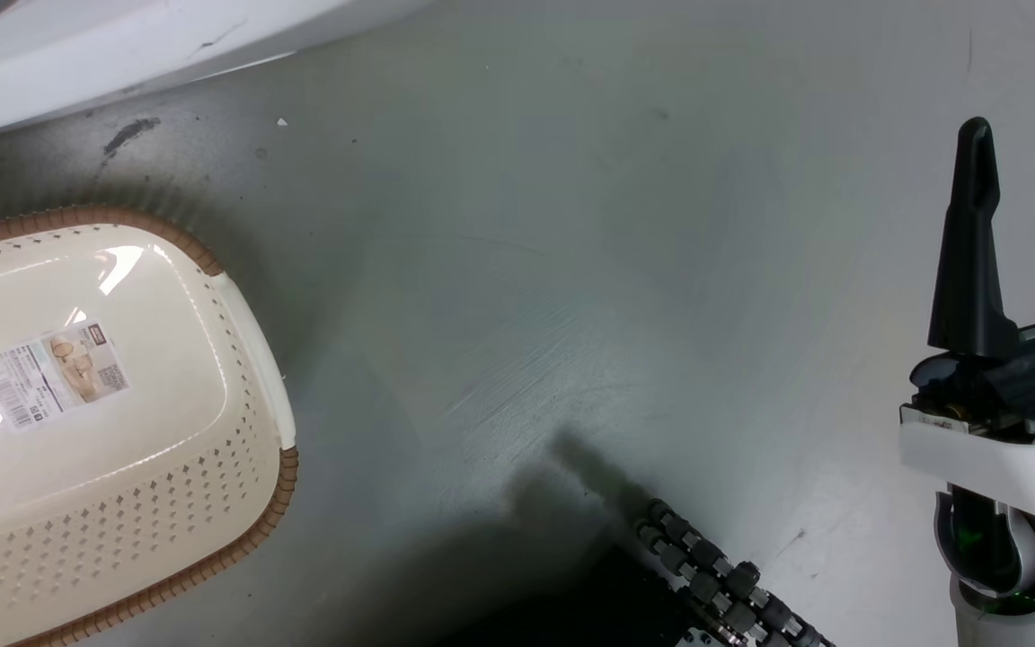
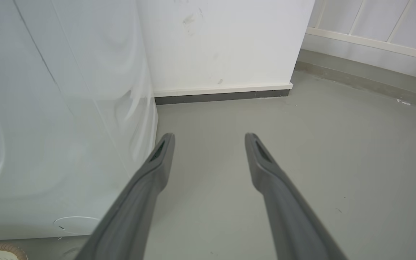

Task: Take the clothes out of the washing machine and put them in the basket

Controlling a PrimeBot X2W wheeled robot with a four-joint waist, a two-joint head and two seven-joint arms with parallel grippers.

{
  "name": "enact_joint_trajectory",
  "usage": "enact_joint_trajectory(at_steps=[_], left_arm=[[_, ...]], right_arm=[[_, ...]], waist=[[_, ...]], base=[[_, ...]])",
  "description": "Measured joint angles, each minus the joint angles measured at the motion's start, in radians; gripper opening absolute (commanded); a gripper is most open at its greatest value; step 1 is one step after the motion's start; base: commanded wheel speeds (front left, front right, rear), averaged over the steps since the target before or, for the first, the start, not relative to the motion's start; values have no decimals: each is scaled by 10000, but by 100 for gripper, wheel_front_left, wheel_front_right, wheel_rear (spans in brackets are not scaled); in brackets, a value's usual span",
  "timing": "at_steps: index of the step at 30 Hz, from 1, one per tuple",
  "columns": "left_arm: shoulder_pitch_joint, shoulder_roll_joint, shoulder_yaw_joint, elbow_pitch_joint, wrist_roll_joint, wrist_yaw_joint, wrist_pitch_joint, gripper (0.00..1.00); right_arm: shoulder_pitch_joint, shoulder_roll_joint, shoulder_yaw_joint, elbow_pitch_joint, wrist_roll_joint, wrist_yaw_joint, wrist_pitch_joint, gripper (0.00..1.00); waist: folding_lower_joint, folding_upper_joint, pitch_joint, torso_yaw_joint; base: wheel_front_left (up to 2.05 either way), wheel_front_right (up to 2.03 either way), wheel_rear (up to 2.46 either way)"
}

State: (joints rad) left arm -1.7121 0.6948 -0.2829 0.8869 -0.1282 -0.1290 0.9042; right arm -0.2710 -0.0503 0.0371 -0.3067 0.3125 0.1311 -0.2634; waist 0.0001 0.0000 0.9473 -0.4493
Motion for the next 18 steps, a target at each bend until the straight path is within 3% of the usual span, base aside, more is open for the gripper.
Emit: enact_joint_trajectory(at_steps=[7,8,9,10,18], left_arm=[[-96,94,-416,-159,-161,0,48,100],[-94,132,-470,-150,-180,0,23,67],[-92,163,-499,-121,-232,0,23,17],[-90,184,-529,-102,-280,0,12,0],[24,439,-907,-94,-633,-2,-949,0]], right_arm=[[3,0,36,2,54,0,0,100],[-3,0,38,4,56,0,0,100],[-7,0,38,4,56,0,0,100],[-7,0,35,4,58,0,0,100],[-81,0,75,59,46,0,0,100]], waist=[[0,0,109,-1],[0,0,94,-12],[0,0,79,-22],[0,0,66,-32],[0,0,-171,-141]], base=[[0,0,0],[0,0,0],[0,0,0],[0,0,0],[0,0,0]])
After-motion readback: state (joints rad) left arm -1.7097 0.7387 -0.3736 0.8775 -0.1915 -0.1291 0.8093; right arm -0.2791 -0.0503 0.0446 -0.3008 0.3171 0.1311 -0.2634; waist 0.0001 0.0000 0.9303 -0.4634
